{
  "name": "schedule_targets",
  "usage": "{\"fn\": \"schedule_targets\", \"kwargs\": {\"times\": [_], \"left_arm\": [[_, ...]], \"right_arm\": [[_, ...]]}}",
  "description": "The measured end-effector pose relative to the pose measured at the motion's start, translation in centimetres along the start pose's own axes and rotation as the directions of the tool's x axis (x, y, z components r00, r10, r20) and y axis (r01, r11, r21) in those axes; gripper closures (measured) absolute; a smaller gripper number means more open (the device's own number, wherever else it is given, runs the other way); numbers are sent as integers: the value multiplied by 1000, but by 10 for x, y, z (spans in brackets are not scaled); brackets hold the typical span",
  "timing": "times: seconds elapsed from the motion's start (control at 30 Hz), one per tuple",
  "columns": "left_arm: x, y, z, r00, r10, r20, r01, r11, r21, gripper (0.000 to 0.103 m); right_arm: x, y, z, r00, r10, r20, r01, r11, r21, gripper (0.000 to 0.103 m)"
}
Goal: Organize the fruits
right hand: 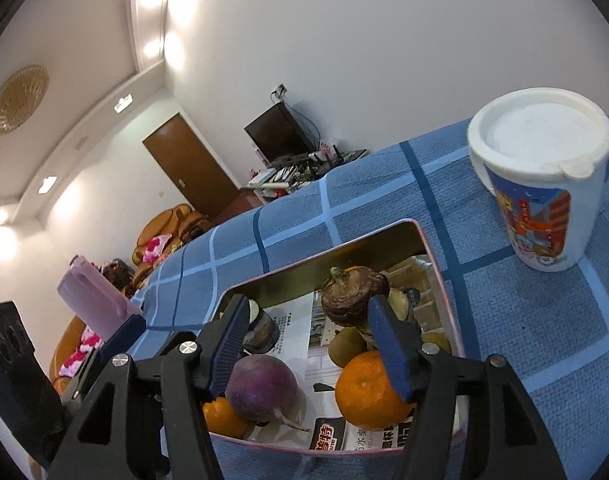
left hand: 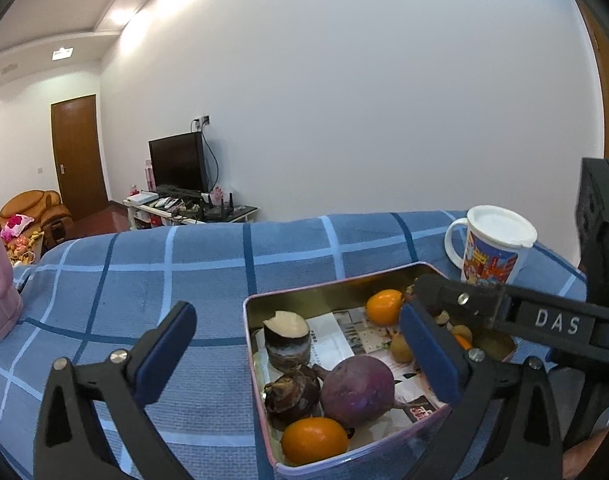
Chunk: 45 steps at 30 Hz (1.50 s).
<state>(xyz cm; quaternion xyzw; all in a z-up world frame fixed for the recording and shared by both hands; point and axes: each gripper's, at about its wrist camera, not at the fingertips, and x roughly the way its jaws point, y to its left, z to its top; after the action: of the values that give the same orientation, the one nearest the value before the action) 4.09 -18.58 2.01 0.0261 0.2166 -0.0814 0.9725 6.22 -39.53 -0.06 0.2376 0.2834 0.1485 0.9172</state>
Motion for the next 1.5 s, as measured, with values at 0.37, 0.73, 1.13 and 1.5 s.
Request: {"fn": "schedule_targets", "kwargs": {"times": [0.37,0.73,1.13,1.5], "left_arm": [[-13,10,-5,997,65,42,-65,998,-19,0],[-29,21,-17,992,98,84,-99,995,-3,0],[-61,28,-27,985,97,145,-95,995,-20,0],[-70,29,-31,984,95,148,-92,995,-27,0]], "right_arm": [[-49,48,-24,868,-304,394,392,905,-167,27],[-67,63,-46,853,-306,424,415,889,-194,27],[-84,88,-68,830,-300,470,443,867,-230,27],[-96,91,-77,811,-303,501,450,869,-203,27]]}}
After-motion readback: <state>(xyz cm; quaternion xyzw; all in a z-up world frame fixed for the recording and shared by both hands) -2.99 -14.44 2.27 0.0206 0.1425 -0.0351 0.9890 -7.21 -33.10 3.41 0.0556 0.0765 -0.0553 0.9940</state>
